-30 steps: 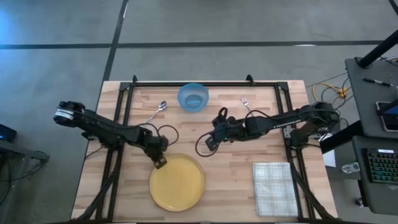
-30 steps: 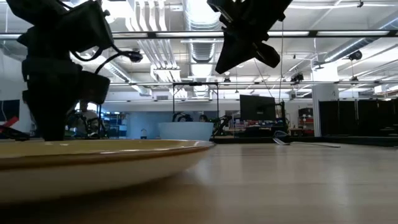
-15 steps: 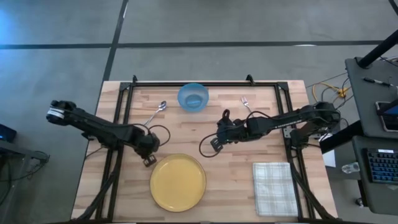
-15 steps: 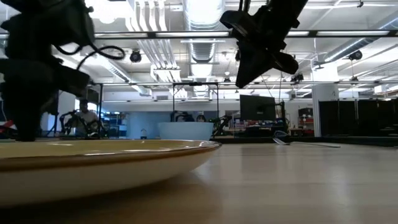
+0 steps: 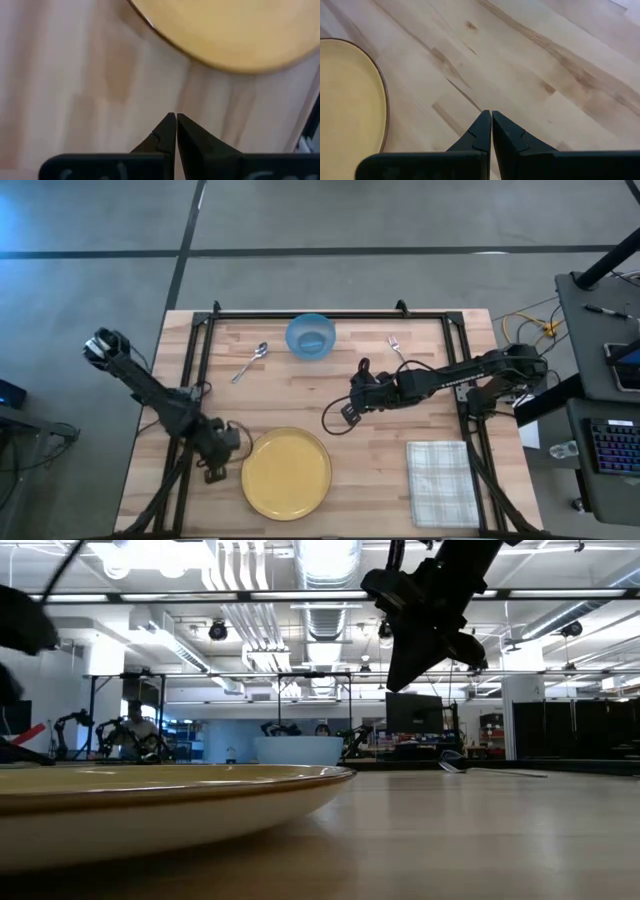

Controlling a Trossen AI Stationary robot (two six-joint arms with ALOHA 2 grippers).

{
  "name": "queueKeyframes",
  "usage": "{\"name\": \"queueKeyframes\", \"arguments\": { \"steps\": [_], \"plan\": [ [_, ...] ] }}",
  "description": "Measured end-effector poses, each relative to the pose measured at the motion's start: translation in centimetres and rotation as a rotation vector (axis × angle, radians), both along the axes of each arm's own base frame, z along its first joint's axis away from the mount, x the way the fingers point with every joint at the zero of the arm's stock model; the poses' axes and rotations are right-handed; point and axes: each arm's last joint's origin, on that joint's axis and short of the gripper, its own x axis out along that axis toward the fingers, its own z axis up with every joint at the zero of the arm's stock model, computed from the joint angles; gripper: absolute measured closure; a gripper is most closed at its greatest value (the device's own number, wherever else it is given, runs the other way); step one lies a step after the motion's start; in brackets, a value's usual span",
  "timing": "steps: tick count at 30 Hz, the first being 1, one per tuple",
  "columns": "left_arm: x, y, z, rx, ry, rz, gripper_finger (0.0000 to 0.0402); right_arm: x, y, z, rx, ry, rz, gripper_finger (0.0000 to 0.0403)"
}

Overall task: Set table place
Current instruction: Move the yellow plate to the bottom center of the table

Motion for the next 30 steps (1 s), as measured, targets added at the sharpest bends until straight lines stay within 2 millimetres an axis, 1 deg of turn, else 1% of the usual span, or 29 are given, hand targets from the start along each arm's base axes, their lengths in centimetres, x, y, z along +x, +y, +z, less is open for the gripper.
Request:
{"name": "queueKeyframes", "arguments": {
  "steps": [3,7,12,14,19,23,27,30],
  "plan": [
    [-0.2,-2.0,-0.5,-0.031,-0.005,-0.042,0.0402,0.0,0.0,-0.1,-0.007,0.006,0.01,0.0394],
    [0.6,-4.6,-1.1,-0.087,-0.054,-0.095,0.0402,0.0,-0.1,-0.1,-0.014,0.009,0.018,0.0394],
    [1.7,-6.1,-2.8,-0.05,-0.021,-0.089,0.0402,0.0,-0.4,-0.1,-0.016,0.01,0.009,0.0394],
    [2.0,-6.5,-3.3,-0.03,0.001,-0.075,0.0402,0.0,-0.6,-0.1,-0.016,0.01,0.004,0.0394],
    [2.7,-7.0,-3.7,-0.026,-0.001,-0.061,0.0401,0.0,-0.7,-0.1,-0.015,0.011,0.004,0.0394],
    [3.5,-6.8,-3.5,-0.053,-0.05,-0.057,0.0401,0.0,-0.7,-0.1,-0.017,0.012,0.009,0.0394],
    [4.7,-6.1,-3.5,-0.015,-0.15,-0.036,0.0401,0.0,-0.7,-0.1,-0.03,0.019,0.031,0.0394],
    [5.8,-5.7,-3.6,-0.02,-0.224,-0.019,0.0401,0.0,-0.7,-0.1,-0.031,0.02,0.034,0.0394]
  ]
}}
